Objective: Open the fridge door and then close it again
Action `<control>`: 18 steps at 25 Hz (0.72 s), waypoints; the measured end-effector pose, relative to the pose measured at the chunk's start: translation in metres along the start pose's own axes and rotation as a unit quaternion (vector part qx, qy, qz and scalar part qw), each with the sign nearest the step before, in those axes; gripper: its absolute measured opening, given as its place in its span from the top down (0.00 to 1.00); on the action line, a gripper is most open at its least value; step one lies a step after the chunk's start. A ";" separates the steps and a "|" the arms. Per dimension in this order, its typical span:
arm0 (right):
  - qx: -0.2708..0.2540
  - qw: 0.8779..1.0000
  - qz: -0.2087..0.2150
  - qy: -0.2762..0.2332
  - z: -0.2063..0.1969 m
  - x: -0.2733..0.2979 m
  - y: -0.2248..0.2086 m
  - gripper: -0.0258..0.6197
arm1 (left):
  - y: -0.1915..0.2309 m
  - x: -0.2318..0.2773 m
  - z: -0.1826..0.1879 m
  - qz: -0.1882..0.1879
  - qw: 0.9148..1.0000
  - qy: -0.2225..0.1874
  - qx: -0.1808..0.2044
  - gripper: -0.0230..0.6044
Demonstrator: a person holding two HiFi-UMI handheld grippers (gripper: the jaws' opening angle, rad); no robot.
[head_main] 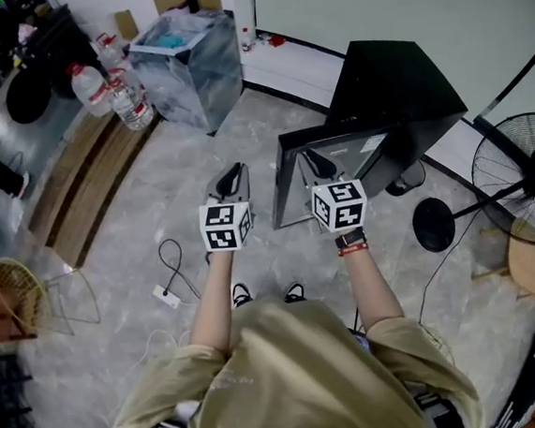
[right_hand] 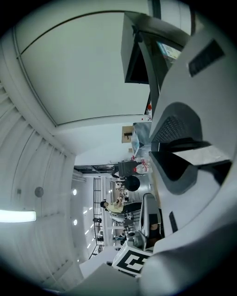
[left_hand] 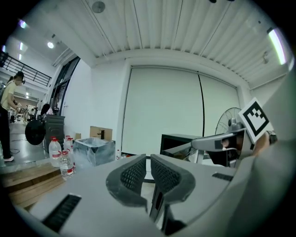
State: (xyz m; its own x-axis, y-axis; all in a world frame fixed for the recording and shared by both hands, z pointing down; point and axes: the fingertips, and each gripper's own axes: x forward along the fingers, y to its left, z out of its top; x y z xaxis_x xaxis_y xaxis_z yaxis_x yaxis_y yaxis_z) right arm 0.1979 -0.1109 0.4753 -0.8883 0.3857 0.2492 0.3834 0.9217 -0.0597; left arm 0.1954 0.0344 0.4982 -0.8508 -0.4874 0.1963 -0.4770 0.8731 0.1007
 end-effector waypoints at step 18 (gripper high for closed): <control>-0.016 1.000 -0.003 0.005 0.000 -0.002 0.023 0.91 | 0.013 -0.014 0.006 -0.018 1.000 -0.009 0.011 0.93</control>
State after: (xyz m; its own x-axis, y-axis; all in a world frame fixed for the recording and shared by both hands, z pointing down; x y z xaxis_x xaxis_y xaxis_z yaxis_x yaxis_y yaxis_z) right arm 0.2090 -0.0904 0.4735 -0.8880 0.3800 0.2588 0.3866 0.9219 -0.0273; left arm 0.1998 0.0529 0.4911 -0.8362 -0.5194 0.1761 -0.5127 0.8543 0.0853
